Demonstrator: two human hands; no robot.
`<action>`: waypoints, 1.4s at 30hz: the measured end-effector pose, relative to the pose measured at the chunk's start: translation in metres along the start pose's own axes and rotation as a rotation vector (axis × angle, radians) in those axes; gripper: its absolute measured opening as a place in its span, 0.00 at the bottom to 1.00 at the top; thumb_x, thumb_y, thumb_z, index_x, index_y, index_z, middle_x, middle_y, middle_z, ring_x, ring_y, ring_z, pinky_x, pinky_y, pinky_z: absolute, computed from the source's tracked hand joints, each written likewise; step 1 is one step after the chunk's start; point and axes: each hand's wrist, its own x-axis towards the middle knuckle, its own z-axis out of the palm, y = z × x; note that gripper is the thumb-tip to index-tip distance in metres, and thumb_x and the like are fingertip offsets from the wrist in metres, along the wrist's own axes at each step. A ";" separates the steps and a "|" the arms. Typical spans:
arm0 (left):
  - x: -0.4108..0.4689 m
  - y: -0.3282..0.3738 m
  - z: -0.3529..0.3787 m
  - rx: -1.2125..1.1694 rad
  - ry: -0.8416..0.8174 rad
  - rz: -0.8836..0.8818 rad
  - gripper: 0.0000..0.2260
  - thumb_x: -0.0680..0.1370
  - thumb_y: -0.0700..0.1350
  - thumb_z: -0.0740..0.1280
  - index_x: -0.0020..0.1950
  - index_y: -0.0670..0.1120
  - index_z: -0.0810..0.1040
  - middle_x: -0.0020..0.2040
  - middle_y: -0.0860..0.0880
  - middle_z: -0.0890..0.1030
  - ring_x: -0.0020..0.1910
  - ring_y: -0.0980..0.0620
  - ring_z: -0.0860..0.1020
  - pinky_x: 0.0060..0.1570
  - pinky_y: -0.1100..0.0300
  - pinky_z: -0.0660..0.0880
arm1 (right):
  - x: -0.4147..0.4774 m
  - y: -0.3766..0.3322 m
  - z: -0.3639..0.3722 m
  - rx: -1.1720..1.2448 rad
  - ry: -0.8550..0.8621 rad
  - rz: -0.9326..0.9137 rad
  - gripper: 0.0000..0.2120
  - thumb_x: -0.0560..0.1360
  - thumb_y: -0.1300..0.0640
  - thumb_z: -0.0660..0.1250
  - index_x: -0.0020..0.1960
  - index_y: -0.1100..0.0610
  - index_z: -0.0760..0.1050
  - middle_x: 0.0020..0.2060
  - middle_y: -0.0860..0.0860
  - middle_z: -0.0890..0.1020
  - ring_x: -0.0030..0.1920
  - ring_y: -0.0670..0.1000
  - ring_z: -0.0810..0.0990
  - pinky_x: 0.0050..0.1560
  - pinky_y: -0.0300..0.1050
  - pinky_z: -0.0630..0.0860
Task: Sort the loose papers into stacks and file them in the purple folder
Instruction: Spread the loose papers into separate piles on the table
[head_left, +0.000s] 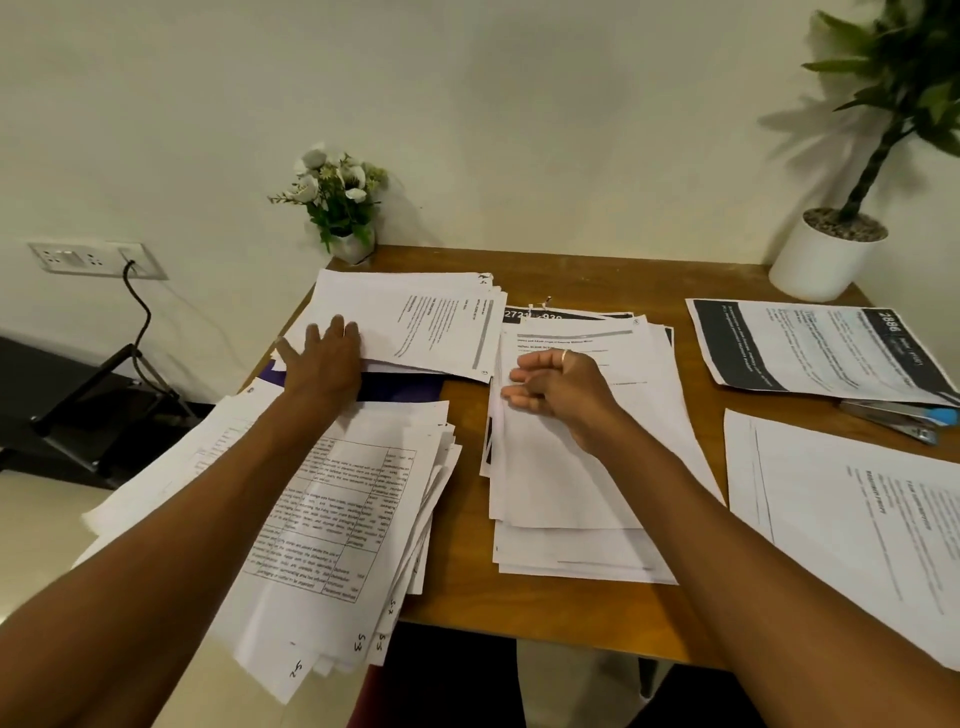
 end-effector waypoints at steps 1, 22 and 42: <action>-0.001 0.004 -0.001 -0.015 -0.007 -0.017 0.33 0.77 0.42 0.70 0.79 0.46 0.58 0.80 0.43 0.60 0.79 0.39 0.56 0.74 0.30 0.49 | -0.004 0.001 -0.007 -0.001 0.013 -0.007 0.10 0.78 0.71 0.65 0.56 0.60 0.79 0.50 0.58 0.85 0.43 0.54 0.88 0.44 0.46 0.85; -0.139 0.189 0.012 -0.306 -0.081 0.150 0.41 0.77 0.57 0.72 0.82 0.51 0.52 0.81 0.42 0.55 0.79 0.37 0.55 0.75 0.41 0.58 | -0.056 0.038 -0.121 -0.386 0.461 -0.297 0.20 0.74 0.58 0.76 0.65 0.55 0.77 0.62 0.52 0.81 0.60 0.53 0.81 0.53 0.42 0.76; -0.151 0.187 0.060 -1.234 0.384 -0.040 0.20 0.80 0.42 0.69 0.71 0.49 0.70 0.67 0.51 0.75 0.64 0.53 0.74 0.61 0.59 0.74 | -0.059 0.070 -0.132 -0.163 0.500 -0.241 0.14 0.79 0.48 0.70 0.44 0.59 0.79 0.37 0.53 0.81 0.38 0.49 0.78 0.36 0.36 0.71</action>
